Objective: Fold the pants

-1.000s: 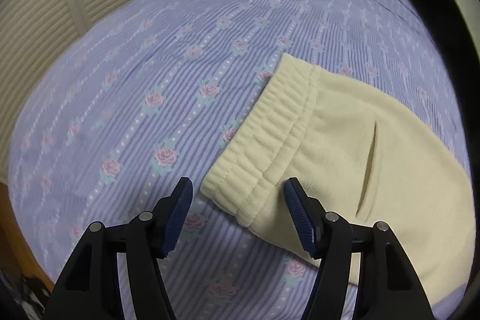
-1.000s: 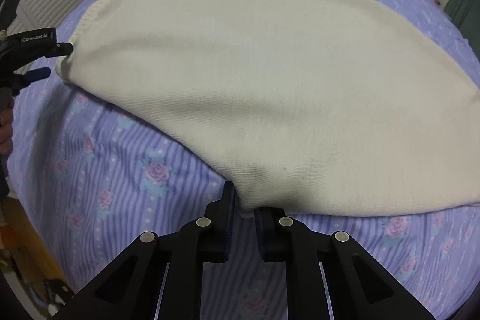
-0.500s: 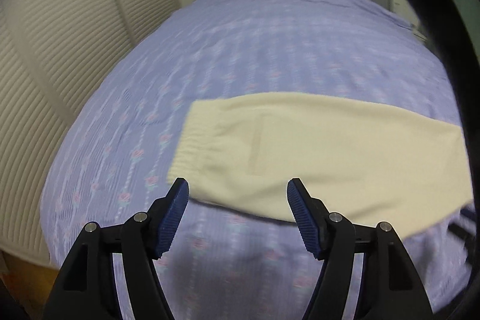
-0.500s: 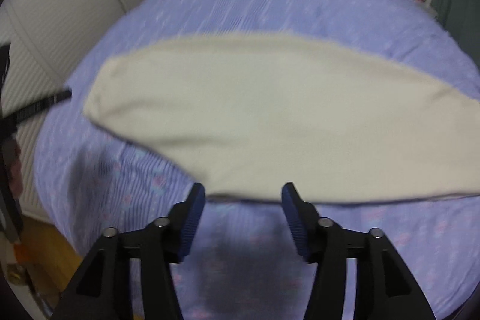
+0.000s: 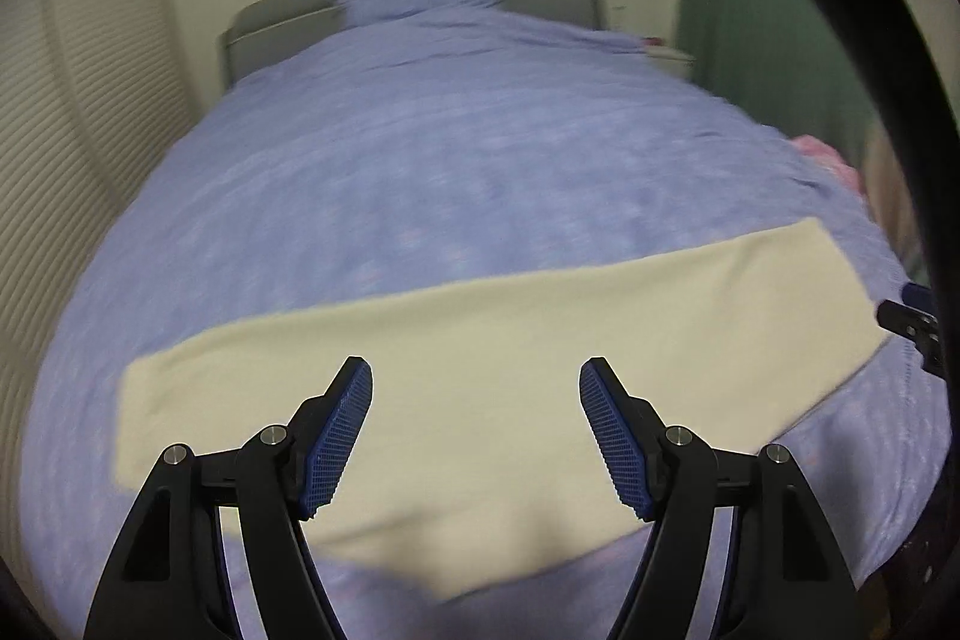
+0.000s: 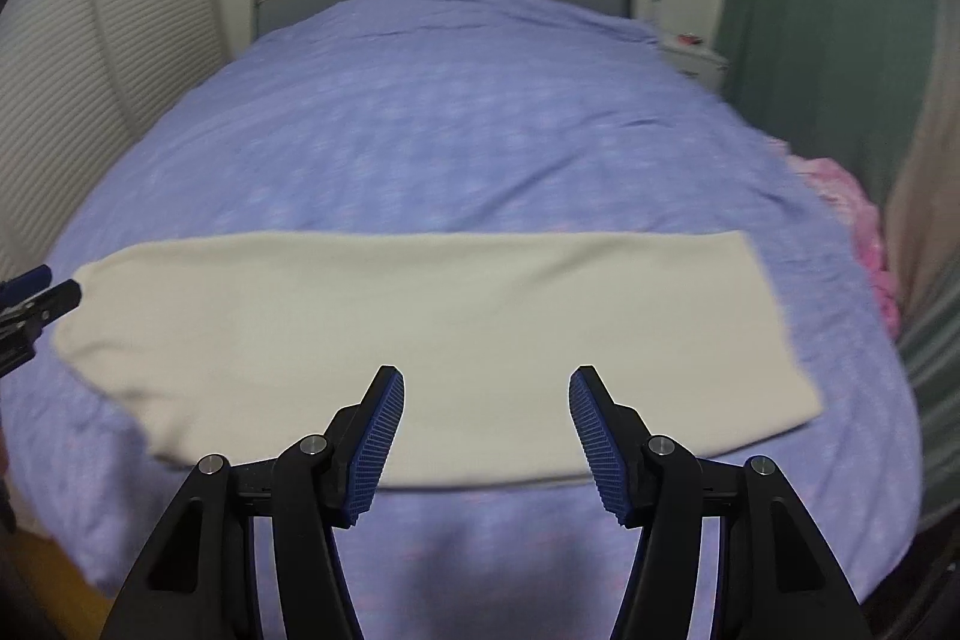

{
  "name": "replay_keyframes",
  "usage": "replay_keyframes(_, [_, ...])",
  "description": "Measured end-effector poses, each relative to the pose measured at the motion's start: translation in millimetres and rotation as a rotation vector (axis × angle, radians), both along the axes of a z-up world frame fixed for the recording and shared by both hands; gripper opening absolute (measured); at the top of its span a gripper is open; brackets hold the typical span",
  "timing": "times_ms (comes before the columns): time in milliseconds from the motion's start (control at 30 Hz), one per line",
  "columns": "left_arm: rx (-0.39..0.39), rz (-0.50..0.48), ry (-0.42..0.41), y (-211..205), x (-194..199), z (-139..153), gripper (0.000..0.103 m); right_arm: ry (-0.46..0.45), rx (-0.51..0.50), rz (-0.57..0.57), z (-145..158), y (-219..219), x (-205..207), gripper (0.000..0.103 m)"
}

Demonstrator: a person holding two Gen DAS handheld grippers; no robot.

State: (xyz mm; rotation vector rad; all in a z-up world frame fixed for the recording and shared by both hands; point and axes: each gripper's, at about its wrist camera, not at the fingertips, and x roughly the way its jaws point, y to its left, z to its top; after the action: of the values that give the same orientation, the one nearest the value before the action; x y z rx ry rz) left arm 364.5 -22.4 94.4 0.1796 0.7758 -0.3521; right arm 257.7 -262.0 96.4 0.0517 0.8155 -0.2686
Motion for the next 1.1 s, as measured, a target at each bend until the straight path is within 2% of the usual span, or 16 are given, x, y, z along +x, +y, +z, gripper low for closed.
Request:
replay_keyframes(167, [-0.033,-0.175,-0.027,-96,25,-1,0.071,-0.014,-0.009,-0.040,-11,-79,1,0.059])
replay_keyframes(300, [-0.003,-0.285,-0.041,-166,40,-5,0.071,-0.038,0.006,-0.061,-21,-135,3,0.059])
replay_keyframes(433, [-0.027,-0.370,0.025,-226,59,-15,0.067,-0.057,0.049,-0.074,-30,-188,15,0.059])
replay_keyframes(567, [0.018,-0.439,0.088,-272,79,-33,0.059,-0.056,0.101,-0.081,-44,-238,40,0.059])
replay_keyframes(733, [0.044,-0.478,0.181,-312,116,-57,0.058,-0.025,0.143,-0.048,-66,-276,74,0.059])
replay_keyframes(833, [0.058,-0.495,0.228,-314,126,-73,0.057,-0.010,0.146,-0.031,-76,-292,92,0.059])
replay_keyframes(900, [0.080,-0.488,0.249,-316,134,-83,0.052,-0.001,0.162,-0.025,-82,-300,101,0.059])
replay_keyframes(1100, [0.098,-0.479,0.306,-324,146,-101,0.049,0.063,0.259,-0.020,-110,-324,131,0.059])
